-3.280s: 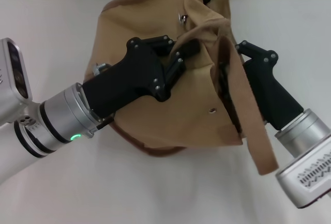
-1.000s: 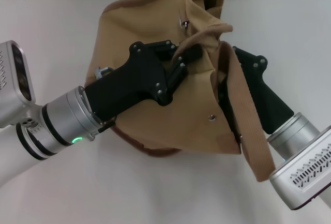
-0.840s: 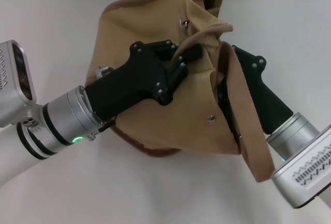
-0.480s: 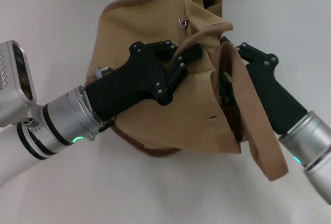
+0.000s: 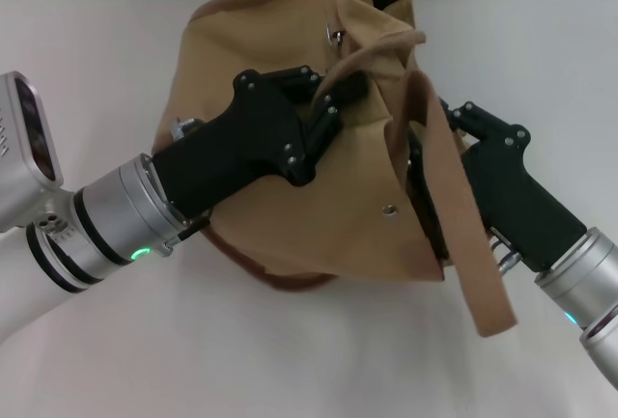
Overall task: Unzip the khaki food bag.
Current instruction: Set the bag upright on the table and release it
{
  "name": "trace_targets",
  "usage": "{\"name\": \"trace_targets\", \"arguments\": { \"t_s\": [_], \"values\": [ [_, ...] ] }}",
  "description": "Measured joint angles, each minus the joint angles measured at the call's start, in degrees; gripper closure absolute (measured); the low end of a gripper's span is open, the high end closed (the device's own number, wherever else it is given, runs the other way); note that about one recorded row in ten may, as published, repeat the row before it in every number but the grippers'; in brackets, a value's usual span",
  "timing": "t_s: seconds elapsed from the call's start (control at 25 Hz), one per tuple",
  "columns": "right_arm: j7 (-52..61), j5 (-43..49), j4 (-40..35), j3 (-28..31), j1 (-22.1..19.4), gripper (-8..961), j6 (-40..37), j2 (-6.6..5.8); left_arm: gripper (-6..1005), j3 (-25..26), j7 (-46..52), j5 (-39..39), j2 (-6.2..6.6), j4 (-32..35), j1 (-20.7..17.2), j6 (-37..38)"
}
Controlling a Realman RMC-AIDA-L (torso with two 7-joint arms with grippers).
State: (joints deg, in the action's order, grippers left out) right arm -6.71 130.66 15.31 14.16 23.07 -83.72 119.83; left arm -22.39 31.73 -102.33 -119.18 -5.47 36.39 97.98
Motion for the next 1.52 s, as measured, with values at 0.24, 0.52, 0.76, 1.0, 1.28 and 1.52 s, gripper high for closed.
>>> {"name": "trace_targets", "arguments": {
  "t_s": [0.24, 0.52, 0.76, 1.0, 1.28, 1.52],
  "values": [
    [0.0, -0.1, 0.2, 0.6, 1.1, 529, 0.8, 0.05, 928, 0.1, 0.0, -0.2, 0.01, -0.4, 0.5, 0.0],
    [-0.1, -0.2, 1.2, 1.8, 4.3, 532, 4.3, 0.05, 929, -0.2, 0.0, -0.2, 0.00, -1.0, 0.9, 0.2],
    [-3.3, -0.2, 3.1, 5.6, 4.8, 533, 4.7, 0.06, 929, -0.2, 0.0, -0.6, 0.00, -1.1, 1.0, 0.2],
    [-3.9, -0.3, 4.2, 9.2, 4.7, 535, 4.5, 0.05, 929, -0.2, 0.0, -1.1, 0.00, -1.2, 1.2, 0.1],
    [-4.0, -0.6, 4.2, 11.6, 3.7, 537, 4.3, 0.05, 929, -0.2, 0.0, -1.3, 0.00, -1.2, 1.2, 0.1],
    [-4.0, -0.7, 4.2, 10.9, 3.5, 539, 4.2, 0.05, 929, -0.2, 0.0, -1.3, 0.00, -1.3, 1.1, 0.0]
  ]
}}
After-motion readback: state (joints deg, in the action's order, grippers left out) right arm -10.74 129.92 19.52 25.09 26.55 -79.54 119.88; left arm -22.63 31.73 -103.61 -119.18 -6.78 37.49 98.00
